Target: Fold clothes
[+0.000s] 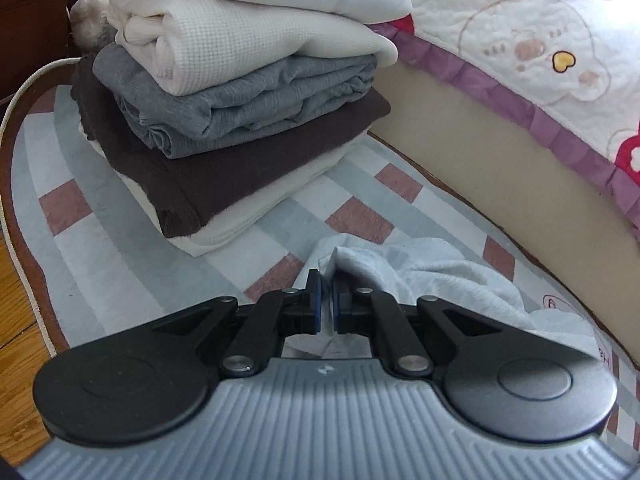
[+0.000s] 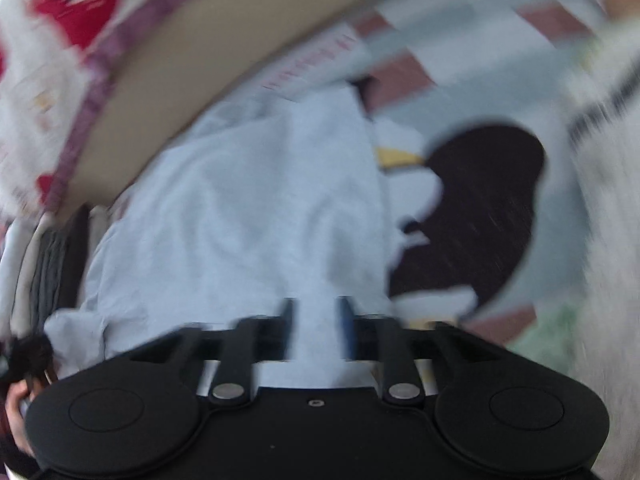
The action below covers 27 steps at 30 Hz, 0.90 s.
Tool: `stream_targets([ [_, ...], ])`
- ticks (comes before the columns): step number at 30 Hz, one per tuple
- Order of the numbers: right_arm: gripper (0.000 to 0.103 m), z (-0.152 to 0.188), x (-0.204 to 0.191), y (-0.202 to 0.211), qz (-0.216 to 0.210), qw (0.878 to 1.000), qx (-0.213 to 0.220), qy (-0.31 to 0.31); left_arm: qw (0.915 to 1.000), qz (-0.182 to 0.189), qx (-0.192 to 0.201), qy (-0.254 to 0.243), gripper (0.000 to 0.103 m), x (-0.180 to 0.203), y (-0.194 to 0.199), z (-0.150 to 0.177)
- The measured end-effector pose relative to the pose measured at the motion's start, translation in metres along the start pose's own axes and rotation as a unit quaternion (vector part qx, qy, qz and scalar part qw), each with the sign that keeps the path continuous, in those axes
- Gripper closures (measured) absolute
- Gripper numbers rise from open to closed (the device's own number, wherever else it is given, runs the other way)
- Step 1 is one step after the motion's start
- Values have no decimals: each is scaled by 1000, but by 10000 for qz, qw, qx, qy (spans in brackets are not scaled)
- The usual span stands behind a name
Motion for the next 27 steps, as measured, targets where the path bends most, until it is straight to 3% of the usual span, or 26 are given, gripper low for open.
stream_targets([
  [5, 35, 7, 22, -17, 324, 9980, -95, -540, 10000, -22, -40, 18, 98, -1, -2, 1],
  [7, 37, 10, 20, -18, -181, 9980, 19, -598, 10000, -23, -71, 20, 98, -1, -3, 1],
  [8, 61, 12, 17, -18, -492, 9970, 32, -603, 9999, -25, -98, 19, 98, -1, -4, 1],
  [9, 95, 13, 13, -20, -789, 9950, 14, -608, 9998, -11, -179, 11, 98, -1, -5, 2],
  [10, 96, 15, 8, -18, -999, 9936, 42, -532, 9997, 3, -261, 4, 98, -2, -6, 2],
  [13, 96, 17, -16, 3, -1076, 9931, 414, 212, 9955, 359, -877, -26, 98, -4, 2, 6],
  [16, 96, 24, -35, 38, -904, 9866, 757, 1132, 9919, 767, -998, 151, 98, -15, 20, 16],
  [18, 96, 27, -34, 56, -944, 9833, 846, 1305, 9905, 850, -1069, 180, 98, -18, 25, 23],
  [20, 96, 30, -31, 62, -694, 9826, 846, 1498, 9900, 826, -1133, 123, 98, -15, 25, 28],
  [22, 96, 36, -30, 53, -124, 9821, 671, 1758, 9895, 801, -1198, 66, 98, -11, 25, 33],
  [23, 94, 38, -28, 49, 55, 9821, 581, 1789, 9893, 789, -1230, 38, 97, -10, 25, 36],
  [25, 91, 39, -21, 37, -14, 9885, 393, 1463, 9886, 765, -1295, -19, 97, -7, 24, 41],
  [27, 89, 39, -12, 28, -330, 9939, 284, 1015, 9879, 740, -1359, -76, 96, -4, 24, 47],
])
Point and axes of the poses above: each gripper's, at about its wrist camera, not at the fingertips, and y roughly against the way its jaws point, x to its right, z to its underside, the point moved 5 cm from there along -y, roughly the way its jaws point, and after that the axes turned 4 degrees about -x, right-handed, at the moved point
